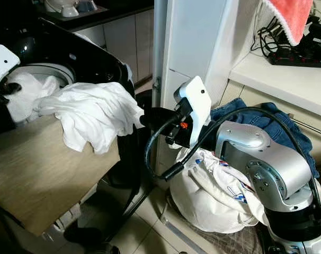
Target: Clothes washing
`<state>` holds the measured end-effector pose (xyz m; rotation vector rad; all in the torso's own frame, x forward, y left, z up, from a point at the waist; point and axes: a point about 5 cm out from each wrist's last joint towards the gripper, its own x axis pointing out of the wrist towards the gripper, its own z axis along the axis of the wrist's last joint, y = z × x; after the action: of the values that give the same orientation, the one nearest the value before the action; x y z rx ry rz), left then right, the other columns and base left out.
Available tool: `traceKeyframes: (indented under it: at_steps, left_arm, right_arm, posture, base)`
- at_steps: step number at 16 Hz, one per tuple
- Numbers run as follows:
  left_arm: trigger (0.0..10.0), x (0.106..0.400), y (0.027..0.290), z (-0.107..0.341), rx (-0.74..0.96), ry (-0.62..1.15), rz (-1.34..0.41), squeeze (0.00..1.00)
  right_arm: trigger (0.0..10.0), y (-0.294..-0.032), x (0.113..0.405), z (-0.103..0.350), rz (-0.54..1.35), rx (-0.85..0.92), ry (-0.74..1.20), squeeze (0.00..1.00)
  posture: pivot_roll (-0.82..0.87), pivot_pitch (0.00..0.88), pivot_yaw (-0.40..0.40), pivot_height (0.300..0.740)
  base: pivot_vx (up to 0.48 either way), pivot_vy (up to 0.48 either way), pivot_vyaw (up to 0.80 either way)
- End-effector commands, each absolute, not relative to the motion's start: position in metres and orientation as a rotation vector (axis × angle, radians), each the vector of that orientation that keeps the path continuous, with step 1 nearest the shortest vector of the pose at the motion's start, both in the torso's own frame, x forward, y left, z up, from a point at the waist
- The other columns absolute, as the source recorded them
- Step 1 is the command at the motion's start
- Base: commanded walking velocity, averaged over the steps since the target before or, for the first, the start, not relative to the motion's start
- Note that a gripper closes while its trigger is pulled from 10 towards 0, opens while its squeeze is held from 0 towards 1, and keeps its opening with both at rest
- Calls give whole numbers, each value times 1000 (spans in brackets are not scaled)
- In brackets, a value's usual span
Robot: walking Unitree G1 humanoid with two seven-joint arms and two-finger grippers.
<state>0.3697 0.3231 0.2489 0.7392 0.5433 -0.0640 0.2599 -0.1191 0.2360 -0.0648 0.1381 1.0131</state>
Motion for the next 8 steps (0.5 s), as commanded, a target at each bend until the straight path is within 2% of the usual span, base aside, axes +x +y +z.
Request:
traceKeyframes:
  at_steps: [1, 5, 8]
  left_arm:
    - [10000, 368, 324, 253, 739, 546, -79, 1000]
    - [10000, 367, 323, 255, 737, 520, -72, 1000]
    - [10000, 381, 272, 278, 520, 180, -288, 1000]
  right_arm:
    - [10000, -123, 263, 238, 987, -81, 127, 0]
    - [10000, -126, 265, 238, 964, -83, 126, 0]
    - [10000, -134, 273, 239, 873, -72, 116, 0]
  posture:
    - [-70, 0, 5, 740]
    - [-70, 0, 9, 740]
    - [-68, 0, 6, 740]
  base:
    - [0, 0, 0]
    - [0, 0, 0]
    - [0, 0, 0]
